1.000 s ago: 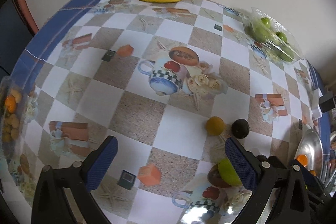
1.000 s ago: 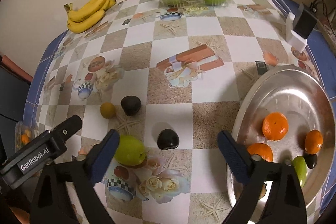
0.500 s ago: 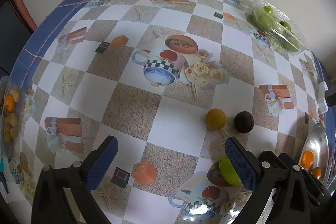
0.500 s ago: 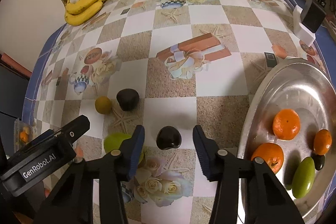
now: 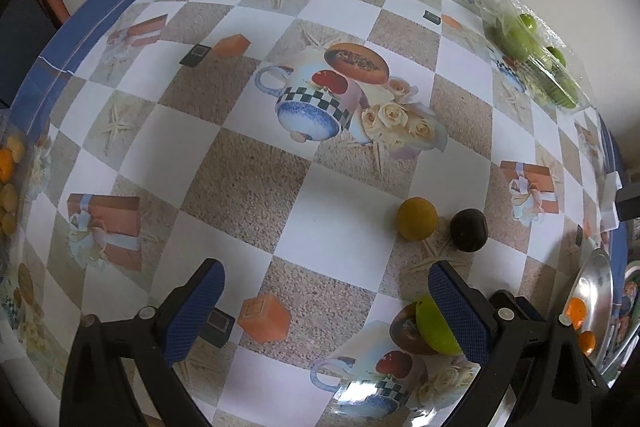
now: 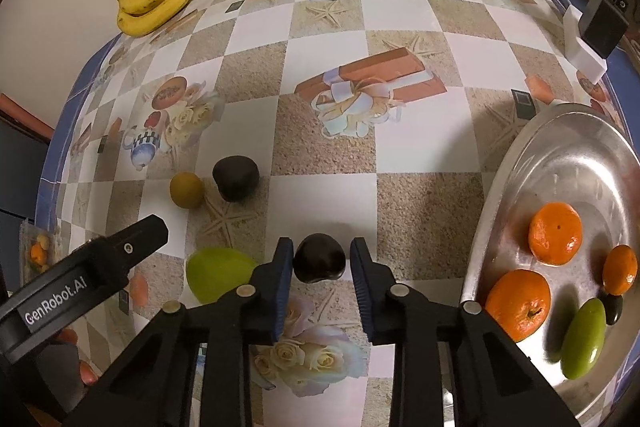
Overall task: Organize fruits
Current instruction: 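Close the left tool on the green mango while the right tool holds the plum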
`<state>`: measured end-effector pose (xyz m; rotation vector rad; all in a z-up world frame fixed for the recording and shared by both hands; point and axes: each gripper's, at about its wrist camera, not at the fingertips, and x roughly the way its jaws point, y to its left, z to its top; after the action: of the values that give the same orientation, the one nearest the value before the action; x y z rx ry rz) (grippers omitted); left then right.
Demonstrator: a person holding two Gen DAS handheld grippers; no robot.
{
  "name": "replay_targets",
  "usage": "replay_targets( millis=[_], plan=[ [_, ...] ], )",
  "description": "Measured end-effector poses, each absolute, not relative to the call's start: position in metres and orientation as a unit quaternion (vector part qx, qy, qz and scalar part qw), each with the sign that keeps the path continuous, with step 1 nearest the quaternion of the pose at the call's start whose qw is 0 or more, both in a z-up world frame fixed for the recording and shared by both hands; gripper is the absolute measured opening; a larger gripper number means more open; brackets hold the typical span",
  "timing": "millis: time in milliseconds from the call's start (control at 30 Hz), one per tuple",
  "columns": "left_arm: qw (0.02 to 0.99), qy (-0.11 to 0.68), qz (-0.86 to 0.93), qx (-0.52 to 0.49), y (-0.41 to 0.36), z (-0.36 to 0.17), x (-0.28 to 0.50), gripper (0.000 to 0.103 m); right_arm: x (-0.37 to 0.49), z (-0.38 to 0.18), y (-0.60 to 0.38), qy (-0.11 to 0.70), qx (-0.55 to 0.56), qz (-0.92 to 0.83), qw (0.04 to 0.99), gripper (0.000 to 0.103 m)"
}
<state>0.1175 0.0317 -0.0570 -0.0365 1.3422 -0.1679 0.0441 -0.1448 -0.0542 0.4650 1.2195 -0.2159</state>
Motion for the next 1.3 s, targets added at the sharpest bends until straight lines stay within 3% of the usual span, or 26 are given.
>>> replay_targets(
  millis=[500,667,933,1300],
  plan=[
    [0.775,0.612,-0.156,-0.023,0.007,-0.04,0.113,0.1,0.03,-0.024,-0.163,0.546,0.248,-0.118,0.792,0.027],
    [0.758,0.621,-0.198,0.005,-0.014,-0.046,0.103,0.088,0.014,-0.01,-0.187,0.525,0.27,-0.141,0.795,0.027],
    [0.751,0.613,-0.231,0.083,-0.043,-0.052,0.086,0.08,0.008,-0.006,-0.196,0.518,0.283,-0.143,0.795,0.027],
    [0.745,0.613,-0.238,0.109,-0.054,-0.059,0.084,0.058,0.009,-0.008,-0.194,0.521,0.286,-0.136,0.793,0.027]
  ],
)
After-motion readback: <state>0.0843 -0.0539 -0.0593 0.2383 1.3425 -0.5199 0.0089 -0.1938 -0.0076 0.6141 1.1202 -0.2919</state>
